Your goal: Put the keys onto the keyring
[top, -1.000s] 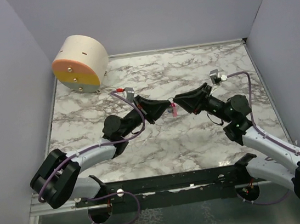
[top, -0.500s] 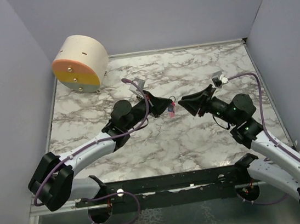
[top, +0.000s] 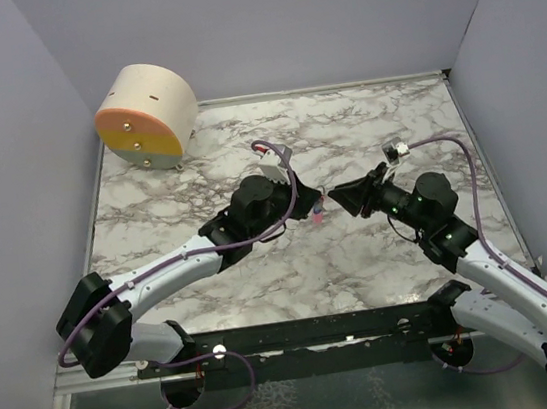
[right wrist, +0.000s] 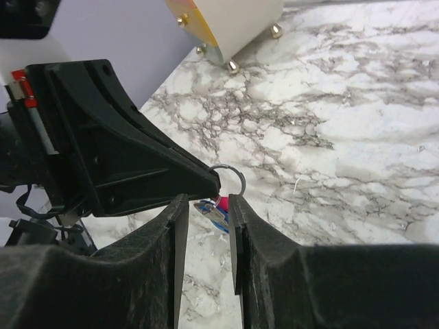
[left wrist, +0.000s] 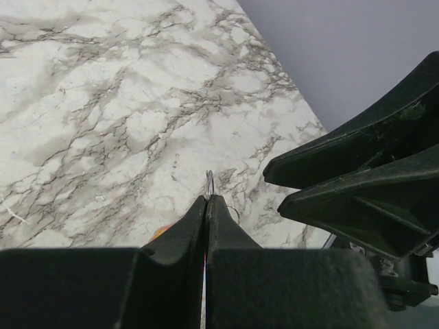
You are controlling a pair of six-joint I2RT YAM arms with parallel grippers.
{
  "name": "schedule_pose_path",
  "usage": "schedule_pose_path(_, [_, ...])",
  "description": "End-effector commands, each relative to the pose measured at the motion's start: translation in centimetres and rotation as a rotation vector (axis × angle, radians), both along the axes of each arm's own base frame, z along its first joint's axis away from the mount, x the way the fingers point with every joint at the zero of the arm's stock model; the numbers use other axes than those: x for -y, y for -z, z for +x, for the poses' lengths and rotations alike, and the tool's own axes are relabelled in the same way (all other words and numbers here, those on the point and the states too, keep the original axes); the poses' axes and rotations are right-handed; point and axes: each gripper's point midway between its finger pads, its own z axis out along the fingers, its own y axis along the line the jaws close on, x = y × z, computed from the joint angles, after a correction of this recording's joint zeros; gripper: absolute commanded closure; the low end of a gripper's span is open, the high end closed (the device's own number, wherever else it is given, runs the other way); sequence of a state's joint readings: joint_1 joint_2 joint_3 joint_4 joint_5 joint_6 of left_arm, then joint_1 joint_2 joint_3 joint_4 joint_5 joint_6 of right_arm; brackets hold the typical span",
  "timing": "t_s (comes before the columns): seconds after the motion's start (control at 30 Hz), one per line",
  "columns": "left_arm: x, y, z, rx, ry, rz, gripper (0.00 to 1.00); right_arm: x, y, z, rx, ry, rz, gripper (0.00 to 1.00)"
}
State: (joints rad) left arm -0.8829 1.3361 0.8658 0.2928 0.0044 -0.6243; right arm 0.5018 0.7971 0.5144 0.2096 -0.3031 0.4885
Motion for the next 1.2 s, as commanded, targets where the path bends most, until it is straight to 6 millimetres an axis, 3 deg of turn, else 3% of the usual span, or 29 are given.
schedule_pose_path(0.0, [-0.7,0.1,1.0,0.023,-0.081,0.063,1.0,0.3,1.9,0.4,-0.119,0.047,0.038,0.71])
schedule_pose_path(0.63, [0.1,0.2,1.3,0.057,-0.128,0.115,1.0,-1.7,4.3,1.0,-0.281,-0.001,0.103,0.75])
schedule_pose_path(1.17, [0.2,0.6,1.4,0.066,-0.147,0.147,1.0,-1.6,3.7,0.6,-0.287,-0.003,0.136,0.77])
